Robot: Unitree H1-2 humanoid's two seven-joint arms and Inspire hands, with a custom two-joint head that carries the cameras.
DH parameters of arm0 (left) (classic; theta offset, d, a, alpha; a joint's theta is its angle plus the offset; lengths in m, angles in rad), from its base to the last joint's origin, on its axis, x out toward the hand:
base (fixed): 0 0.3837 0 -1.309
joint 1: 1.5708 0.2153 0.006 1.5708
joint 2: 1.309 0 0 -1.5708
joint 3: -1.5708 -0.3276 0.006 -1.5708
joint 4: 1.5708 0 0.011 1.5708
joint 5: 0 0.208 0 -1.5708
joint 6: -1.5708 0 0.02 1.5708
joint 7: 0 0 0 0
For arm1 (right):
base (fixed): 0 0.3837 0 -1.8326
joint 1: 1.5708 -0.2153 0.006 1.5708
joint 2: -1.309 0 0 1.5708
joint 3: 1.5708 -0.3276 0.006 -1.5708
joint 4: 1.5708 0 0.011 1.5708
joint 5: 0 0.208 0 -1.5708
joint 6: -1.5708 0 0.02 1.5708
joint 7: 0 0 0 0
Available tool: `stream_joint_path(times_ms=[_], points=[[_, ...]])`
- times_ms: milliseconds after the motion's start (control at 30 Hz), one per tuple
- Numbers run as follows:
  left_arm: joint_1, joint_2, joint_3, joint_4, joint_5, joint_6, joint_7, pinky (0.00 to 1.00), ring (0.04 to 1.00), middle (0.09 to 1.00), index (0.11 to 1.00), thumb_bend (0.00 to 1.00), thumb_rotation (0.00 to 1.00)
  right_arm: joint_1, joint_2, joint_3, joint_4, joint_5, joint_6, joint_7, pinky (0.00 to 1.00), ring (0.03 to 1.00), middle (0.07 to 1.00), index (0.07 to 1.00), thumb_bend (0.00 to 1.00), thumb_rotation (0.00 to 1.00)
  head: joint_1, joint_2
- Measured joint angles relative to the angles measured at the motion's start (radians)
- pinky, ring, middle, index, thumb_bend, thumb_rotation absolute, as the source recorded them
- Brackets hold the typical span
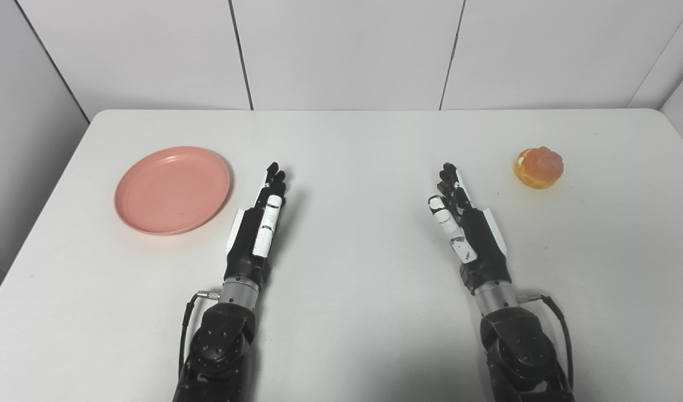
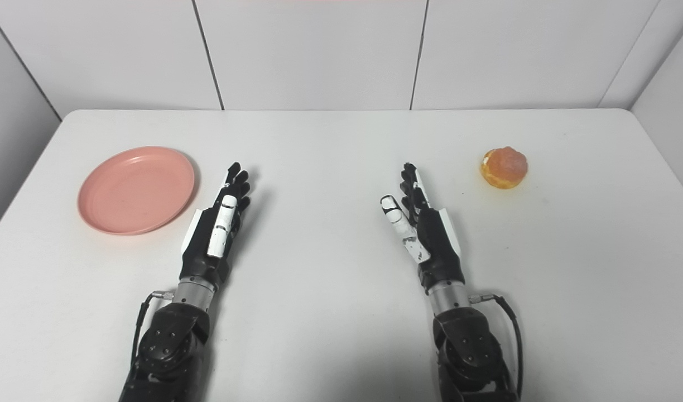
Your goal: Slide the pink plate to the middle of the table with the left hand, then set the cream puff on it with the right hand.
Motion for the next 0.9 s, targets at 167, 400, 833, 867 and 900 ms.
stream_joint_path(times_ms=[167, 400, 833, 867, 900], points=[[0.0, -0.009, 0.008, -0.007, -0.015, 0.0, 0.007, 0.99, 0.986, 0.996, 0.982, 0.44, 1.0, 0.0, 0.005, 0.002, -0.018, -0.004, 0.042, -0.004, 1.0, 1.0, 1.0, 1.0, 0.61, 0.86, 0.002, 0.0], [0.0, -0.013, 0.017, -0.005, -0.018, -0.001, 0.015, 0.98, 0.976, 0.989, 0.978, 0.47, 1.0, 0.0, 0.004, 0.001, -0.018, 0.006, 0.047, 0.0, 1.0, 1.0, 1.0, 1.0, 0.62, 0.79, 0.003, -0.005], [0.001, 0.003, 0.005, -0.038, -0.041, 0.044, -0.034, 0.99, 0.995, 0.996, 0.987, 0.46, 1.0, 0.0, -0.001, 0.002, -0.018, 0.011, 0.047, 0.002, 1.0, 1.0, 1.0, 1.0, 0.62, 0.78, 0.077, -0.015], [0.001, 0.001, 0.004, -0.038, -0.037, 0.044, -0.029, 0.98, 0.991, 0.992, 0.98, 0.45, 1.0, 0.0, -0.004, 0.0, -0.018, 0.014, 0.047, 0.003, 1.0, 1.0, 1.0, 1.0, 0.61, 0.77, 0.124, -0.031], [0.001, -0.002, 0.002, -0.038, -0.033, 0.043, -0.025, 0.98, 0.992, 0.993, 0.979, 0.45, 1.0, 0.0, -0.006, -0.002, -0.018, 0.021, 0.047, 0.007, 1.0, 1.0, 1.0, 1.0, 0.59, 0.76, 0.124, -0.031]])
